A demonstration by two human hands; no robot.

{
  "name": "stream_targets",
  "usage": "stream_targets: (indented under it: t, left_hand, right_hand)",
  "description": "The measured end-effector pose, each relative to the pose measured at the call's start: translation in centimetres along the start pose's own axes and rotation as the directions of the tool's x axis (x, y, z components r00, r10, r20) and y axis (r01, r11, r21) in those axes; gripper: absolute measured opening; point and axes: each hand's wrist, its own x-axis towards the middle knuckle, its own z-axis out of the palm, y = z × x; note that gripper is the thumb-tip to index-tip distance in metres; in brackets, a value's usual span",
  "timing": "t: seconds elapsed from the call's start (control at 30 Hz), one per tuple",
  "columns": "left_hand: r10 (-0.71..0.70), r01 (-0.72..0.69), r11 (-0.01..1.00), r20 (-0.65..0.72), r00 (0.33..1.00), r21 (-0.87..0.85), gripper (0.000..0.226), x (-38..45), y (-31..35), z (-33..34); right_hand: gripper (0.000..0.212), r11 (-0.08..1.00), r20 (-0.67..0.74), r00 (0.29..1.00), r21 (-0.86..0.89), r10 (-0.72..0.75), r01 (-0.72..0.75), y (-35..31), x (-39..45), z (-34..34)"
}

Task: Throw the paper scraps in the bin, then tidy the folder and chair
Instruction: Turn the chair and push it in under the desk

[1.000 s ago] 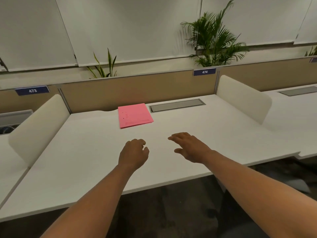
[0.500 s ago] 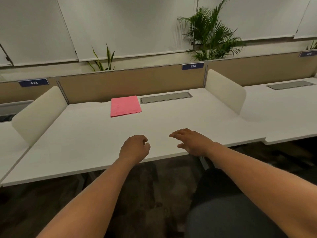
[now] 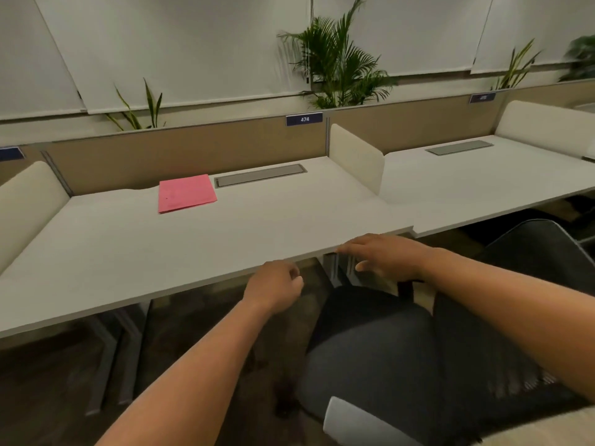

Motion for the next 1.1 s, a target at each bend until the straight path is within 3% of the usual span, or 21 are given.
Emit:
stream_targets:
  t: [0.2, 0.4, 0.53, 0.67, 0.77, 0.9, 1.1]
  left_hand:
    - [0.084, -0.083, 0.996, 0.072, 0.994, -0.019, 0.019, -2.4, 6.7, 3.3]
    - [0.214, -0.211, 0.977, 0.145, 0.966, -0.041, 0.023, -1.9, 16.4, 6.7]
    - [0.276, -0.273, 0.961, 0.186, 0.943, -0.044, 0.026, -1.5, 23.7, 10.6]
    - [0.342, -0.327, 0.940, 0.235, 0.910, -0.099, 0.025, -1.6, 30.2, 13.9]
    - [0.381, -0.367, 0.925, 0.270, 0.884, -0.103, 0.026, -1.3, 33.8, 15.9]
    - [0.360, -0.333, 0.933, 0.318, 0.877, -0.137, 0.030, -0.9, 37.0, 18.6]
    - [0.251, -0.226, 0.968, 0.400, 0.881, -0.110, 0.059, -1.6, 39.9, 22.3]
  right_hand:
    - [0.060, 0.998, 0.053, 0.998, -0.061, 0.014, -0.010, 2.8, -7.3, -1.1]
    - [0.061, 0.969, 0.123, 0.991, -0.246, 0.043, -0.012, 10.1, -13.6, -4.6]
    - [0.080, 0.926, 0.178, 0.981, -0.377, 0.084, -0.011, 15.8, -17.5, -4.8]
    - [0.067, 0.914, 0.248, 0.964, -0.406, 0.098, 0.012, 19.6, -20.6, -4.2]
    - [0.076, 0.905, 0.284, 0.949, -0.426, 0.135, -0.001, 23.3, -22.4, -2.6]
    - [0.090, 0.892, 0.306, 0.938, -0.452, 0.165, -0.010, 28.0, -24.2, 0.4]
    - [0.089, 0.903, 0.318, 0.923, -0.424, 0.219, -0.068, 31.2, -26.0, 2.6]
